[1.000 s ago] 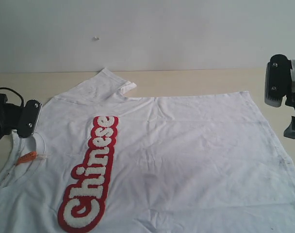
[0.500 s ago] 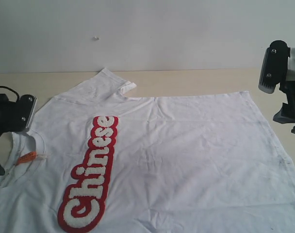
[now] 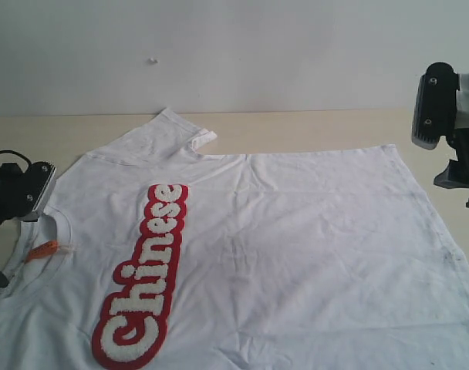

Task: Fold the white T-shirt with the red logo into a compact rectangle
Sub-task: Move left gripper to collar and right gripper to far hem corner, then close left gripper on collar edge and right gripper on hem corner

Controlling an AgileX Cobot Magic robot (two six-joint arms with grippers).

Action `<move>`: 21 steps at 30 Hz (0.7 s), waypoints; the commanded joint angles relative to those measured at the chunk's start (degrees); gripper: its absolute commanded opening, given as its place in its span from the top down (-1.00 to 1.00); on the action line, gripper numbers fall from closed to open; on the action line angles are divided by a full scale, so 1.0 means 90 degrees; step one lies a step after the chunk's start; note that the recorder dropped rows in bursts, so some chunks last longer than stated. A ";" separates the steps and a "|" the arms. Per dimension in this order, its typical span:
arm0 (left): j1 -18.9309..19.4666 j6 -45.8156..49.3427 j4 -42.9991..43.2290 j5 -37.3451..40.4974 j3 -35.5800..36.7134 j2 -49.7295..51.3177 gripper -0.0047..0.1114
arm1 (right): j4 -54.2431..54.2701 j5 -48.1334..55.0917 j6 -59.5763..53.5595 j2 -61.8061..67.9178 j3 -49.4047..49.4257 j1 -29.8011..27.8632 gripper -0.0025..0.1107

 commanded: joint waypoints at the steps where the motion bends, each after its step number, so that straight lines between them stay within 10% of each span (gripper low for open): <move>1: -0.0002 0.0002 0.0108 -0.0038 -0.0032 0.0145 -0.89 | 0.0015 -0.0013 -0.0124 0.0157 0.0020 0.0011 -0.23; 21: -0.0002 -0.0278 0.0249 -0.0069 -0.0032 0.0438 -0.89 | 0.0015 0.0269 -0.0086 0.0384 0.0020 0.0011 0.16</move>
